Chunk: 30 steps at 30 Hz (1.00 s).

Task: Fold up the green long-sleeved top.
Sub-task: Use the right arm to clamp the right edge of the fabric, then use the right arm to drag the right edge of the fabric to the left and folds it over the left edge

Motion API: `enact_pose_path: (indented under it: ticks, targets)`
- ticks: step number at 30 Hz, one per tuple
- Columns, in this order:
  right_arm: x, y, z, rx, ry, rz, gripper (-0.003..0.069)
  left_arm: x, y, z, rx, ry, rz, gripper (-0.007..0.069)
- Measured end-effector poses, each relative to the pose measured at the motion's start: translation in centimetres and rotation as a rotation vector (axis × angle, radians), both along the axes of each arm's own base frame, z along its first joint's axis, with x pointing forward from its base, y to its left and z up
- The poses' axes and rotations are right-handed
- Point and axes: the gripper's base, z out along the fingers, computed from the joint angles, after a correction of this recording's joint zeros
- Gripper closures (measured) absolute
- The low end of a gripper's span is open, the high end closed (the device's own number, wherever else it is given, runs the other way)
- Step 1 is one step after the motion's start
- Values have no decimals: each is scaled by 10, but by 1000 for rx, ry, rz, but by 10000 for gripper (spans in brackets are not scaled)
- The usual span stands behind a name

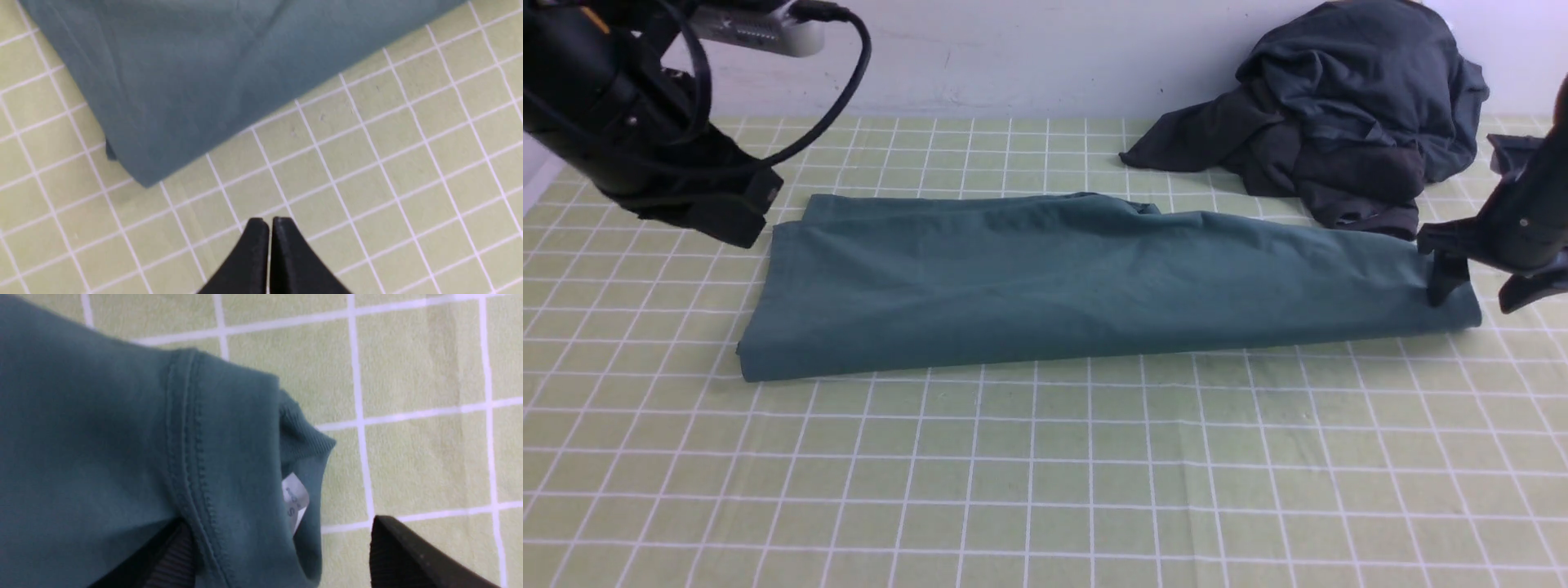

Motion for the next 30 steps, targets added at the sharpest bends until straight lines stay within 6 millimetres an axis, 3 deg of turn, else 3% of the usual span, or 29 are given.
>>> enact_pose_path:
  ticks: [4, 10, 13, 16, 17, 18, 19, 23, 26, 27, 28, 30]
  targets:
    - [6, 0, -23, 52, 3, 6, 148, -35, 3, 5, -4, -48, 7, 627]
    - [8, 2, -23, 67, -15, 119, 260, -79, 6, 18, -18, -116, 23, 627]
    - [7, 4, -18, 75, -1, 178, 399, -106, 9, 21, -15, -141, 37, 627]
    - [5, 1, 2, 37, 4, 210, 540, -129, 13, 18, 6, -179, 54, 627]
    - [5, 1, 4, 37, 2, 211, 550, -130, 14, 18, 5, -182, 55, 627]
    - [2, -3, 30, -6, -16, 223, 613, -140, 17, 13, 21, -219, 74, 627]
    - [0, -5, 48, -35, -35, 227, 629, -145, 19, 9, 31, -243, 90, 627]
    - [-10, -17, 131, -174, -189, 220, 634, -160, 26, -15, 74, -329, 138, 627]
    - [-19, -13, 190, -189, -351, 186, 636, -162, 28, -31, 75, -401, 164, 627]
    - [-20, -12, 195, -187, -371, 184, 636, -161, 28, -31, 72, -416, 166, 627]
    - [-23, 0, 219, -134, -459, 185, 636, -160, 29, -39, 66, -443, 175, 627]
    - [-24, 13, 230, -76, -507, 201, 636, -158, 29, -44, 61, -463, 181, 627]
